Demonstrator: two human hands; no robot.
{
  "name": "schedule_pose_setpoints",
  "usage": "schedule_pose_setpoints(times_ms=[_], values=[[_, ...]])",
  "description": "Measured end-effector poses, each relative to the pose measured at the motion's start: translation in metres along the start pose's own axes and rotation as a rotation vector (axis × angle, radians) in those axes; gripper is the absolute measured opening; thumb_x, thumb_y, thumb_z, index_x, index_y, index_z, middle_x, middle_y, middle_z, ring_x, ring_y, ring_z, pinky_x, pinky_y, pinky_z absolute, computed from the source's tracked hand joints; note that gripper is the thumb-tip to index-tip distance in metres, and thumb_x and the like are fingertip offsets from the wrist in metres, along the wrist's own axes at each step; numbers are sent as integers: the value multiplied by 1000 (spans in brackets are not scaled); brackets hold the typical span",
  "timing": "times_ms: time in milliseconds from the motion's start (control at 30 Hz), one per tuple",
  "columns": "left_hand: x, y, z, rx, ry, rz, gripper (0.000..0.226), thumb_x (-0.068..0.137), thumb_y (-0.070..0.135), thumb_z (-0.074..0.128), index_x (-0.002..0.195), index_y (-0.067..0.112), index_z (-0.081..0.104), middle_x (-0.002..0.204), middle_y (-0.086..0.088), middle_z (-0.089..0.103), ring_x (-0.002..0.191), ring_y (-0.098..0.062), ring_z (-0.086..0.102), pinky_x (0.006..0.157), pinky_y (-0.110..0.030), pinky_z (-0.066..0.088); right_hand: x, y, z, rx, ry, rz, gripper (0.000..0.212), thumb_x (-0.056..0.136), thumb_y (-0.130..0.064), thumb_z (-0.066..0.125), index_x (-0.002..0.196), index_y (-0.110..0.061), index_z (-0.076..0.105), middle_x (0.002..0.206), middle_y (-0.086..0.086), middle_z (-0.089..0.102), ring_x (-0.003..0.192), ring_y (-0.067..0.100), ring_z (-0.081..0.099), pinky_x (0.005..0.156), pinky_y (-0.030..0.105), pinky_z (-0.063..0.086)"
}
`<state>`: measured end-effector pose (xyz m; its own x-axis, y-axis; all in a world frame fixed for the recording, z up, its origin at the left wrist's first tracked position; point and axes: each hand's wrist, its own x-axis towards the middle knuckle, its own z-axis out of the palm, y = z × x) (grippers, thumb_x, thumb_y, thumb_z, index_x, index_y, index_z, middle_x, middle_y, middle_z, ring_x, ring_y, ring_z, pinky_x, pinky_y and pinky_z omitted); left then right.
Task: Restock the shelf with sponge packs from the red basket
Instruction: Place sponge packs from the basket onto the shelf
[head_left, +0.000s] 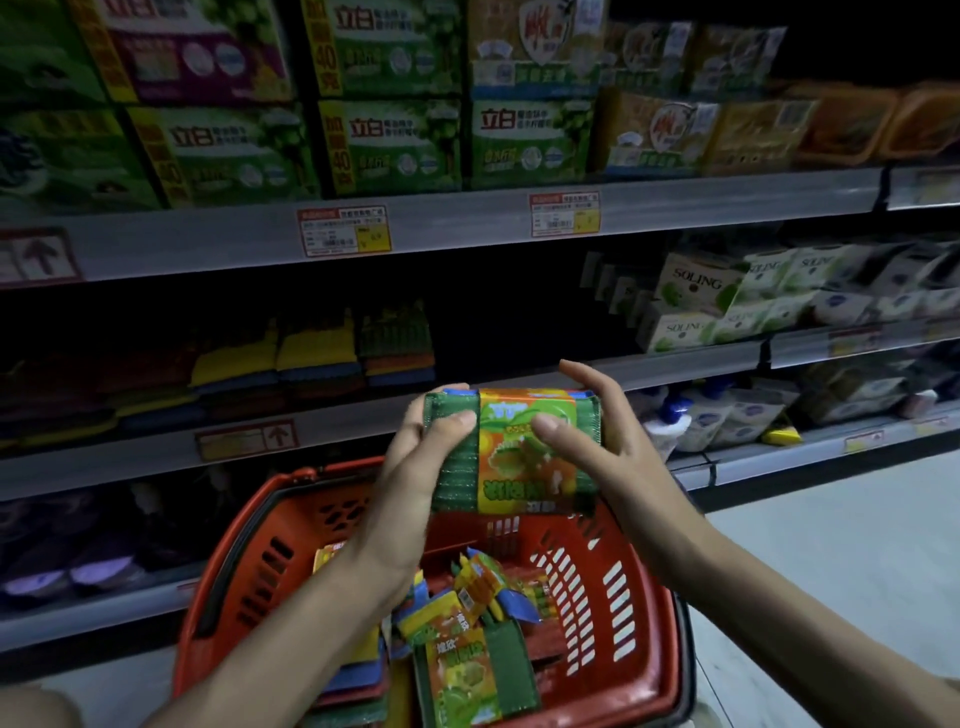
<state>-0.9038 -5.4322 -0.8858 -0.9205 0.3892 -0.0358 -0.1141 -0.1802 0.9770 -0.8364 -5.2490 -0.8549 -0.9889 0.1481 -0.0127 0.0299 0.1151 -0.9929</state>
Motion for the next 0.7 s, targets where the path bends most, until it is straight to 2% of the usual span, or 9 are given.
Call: schedule_pose_setpoints(times_ms=[67, 200, 267, 333, 400, 500, 567, 633, 700], values=[[-1, -4, 4, 2, 53, 26, 65, 81, 51, 69, 138, 23, 56, 124, -3, 72, 120, -27, 66, 106, -55, 48, -2, 1, 10, -39, 16, -32, 88, 63, -80, 72, 140, -67, 31, 150, -11, 49, 129, 11, 59, 108, 50, 49], [-10, -5, 14, 79, 127, 123, 49, 88, 42, 56, 133, 23, 54, 102, 19, 73, 97, 4, 69, 78, -13, 52, -3, 7, 24, 23, 28, -64, 88, 66, -80, 73, 142, -69, 28, 155, -5, 46, 136, 19, 53, 110, 53, 46], [-11, -5, 16, 88, 148, 125, 56, 88, 51, 56, 139, 28, 52, 119, 17, 69, 113, -1, 64, 93, -23, 51, -1, 5, 27, 35, 32, -76, 83, 72, -82, 64, 144, -68, 26, 162, -7, 36, 144, 18, 44, 115, 55, 40], [-11, 1, 17, 7, 114, 65, 63, 84, 58, 58, 141, 32, 53, 135, -1, 65, 128, -22, 60, 108, -52, 46, 3, -1, 25, 67, 24, -52, 77, 75, -87, 54, 144, -69, 25, 165, -14, 27, 148, 15, 38, 118, 57, 34], [-7, 10, 14, -66, 45, 38, 67, 82, 54, 64, 142, 26, 55, 136, -13, 65, 127, -35, 60, 109, -63, 44, 6, -7, 18, 142, 21, -57, 71, 80, -80, 58, 144, -67, 31, 162, -13, 34, 146, 19, 43, 116, 60, 36], [-1, 24, 2, -169, 19, 73, 69, 75, 43, 68, 138, 16, 58, 127, -18, 70, 115, -36, 69, 93, -49, 59, 3, -15, 7, 243, 38, -88, 64, 87, -42, 73, 145, -41, 46, 141, 0, 59, 125, 27, 64, 102, 59, 52], [2, 32, -6, -217, -50, 108, 66, 73, 38, 69, 135, 18, 60, 126, -17, 71, 112, -35, 70, 85, -47, 62, 0, -20, 2, 261, 6, -115, 63, 83, -32, 78, 140, -27, 54, 132, 5, 66, 121, 30, 66, 100, 56, 54], [1, 38, -12, -229, -106, 123, 67, 69, 32, 72, 134, 21, 61, 125, -14, 71, 111, -33, 71, 79, -43, 64, 1, -25, -5, 288, -47, -130, 66, 78, -26, 81, 140, -24, 57, 134, 5, 67, 125, 30, 64, 101, 51, 54], [1, 41, -15, -176, -180, 133, 79, 63, 29, 79, 139, 23, 57, 130, -12, 69, 117, -32, 68, 88, -45, 61, 3, -28, -11, 349, -91, -125, 71, 80, -17, 81, 145, -25, 54, 139, 5, 64, 129, 28, 62, 102, 46, 54]])
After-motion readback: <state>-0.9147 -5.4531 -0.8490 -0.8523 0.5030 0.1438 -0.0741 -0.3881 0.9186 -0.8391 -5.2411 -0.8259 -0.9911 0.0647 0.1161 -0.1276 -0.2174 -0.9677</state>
